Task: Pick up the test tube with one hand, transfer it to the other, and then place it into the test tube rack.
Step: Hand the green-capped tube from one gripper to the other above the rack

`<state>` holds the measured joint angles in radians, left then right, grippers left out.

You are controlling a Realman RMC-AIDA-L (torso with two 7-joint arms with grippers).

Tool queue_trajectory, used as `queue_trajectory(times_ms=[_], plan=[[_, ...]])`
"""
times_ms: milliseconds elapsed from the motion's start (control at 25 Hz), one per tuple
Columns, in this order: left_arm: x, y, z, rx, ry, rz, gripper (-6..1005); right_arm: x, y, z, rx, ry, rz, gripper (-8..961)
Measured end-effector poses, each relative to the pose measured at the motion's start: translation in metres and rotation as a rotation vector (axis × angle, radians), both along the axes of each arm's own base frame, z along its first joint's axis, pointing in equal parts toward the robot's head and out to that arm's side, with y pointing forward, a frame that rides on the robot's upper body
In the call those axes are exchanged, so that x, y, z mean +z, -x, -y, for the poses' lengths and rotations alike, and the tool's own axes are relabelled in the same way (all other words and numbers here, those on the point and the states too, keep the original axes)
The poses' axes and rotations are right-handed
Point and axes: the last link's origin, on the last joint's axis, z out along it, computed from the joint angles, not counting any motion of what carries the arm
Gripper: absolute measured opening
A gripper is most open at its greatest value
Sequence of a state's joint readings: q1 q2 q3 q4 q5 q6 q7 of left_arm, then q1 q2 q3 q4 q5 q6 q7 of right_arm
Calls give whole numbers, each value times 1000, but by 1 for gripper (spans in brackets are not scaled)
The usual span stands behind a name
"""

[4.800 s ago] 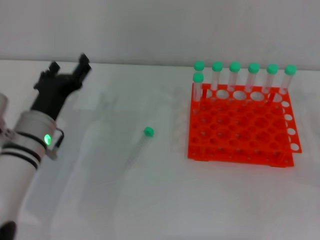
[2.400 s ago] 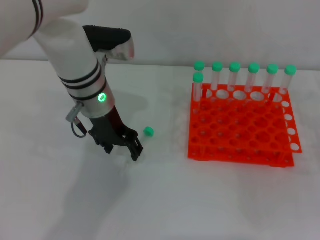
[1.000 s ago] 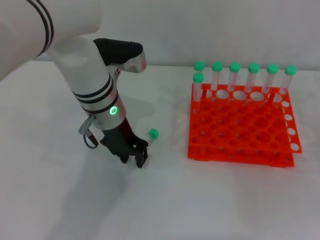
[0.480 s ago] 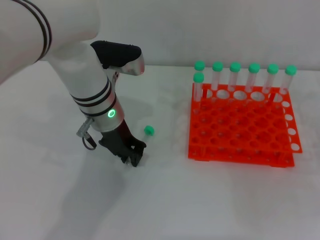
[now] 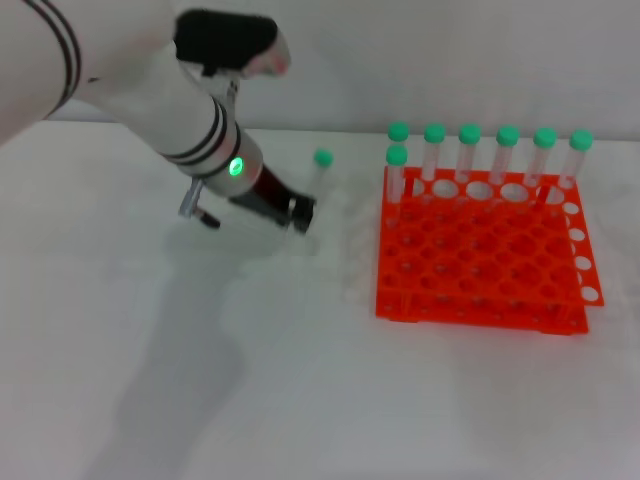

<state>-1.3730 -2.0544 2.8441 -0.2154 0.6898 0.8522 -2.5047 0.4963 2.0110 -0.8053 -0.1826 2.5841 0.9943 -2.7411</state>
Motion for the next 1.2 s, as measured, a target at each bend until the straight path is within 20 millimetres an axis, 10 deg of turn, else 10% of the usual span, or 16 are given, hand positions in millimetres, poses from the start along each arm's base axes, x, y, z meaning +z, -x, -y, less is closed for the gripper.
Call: queue_trajectory(times_ms=[400, 880, 1200], plan=[[30, 22, -24, -249, -439, 440, 195, 4, -3, 1, -24, -45, -58, 868], [-18, 29, 81, -795, -680, 642, 196, 34, -11, 1, 21, -2, -259, 868], [-62, -18, 104, -964, -441, 659, 196, 77, 46, -7, 374, 416, -139, 824]])
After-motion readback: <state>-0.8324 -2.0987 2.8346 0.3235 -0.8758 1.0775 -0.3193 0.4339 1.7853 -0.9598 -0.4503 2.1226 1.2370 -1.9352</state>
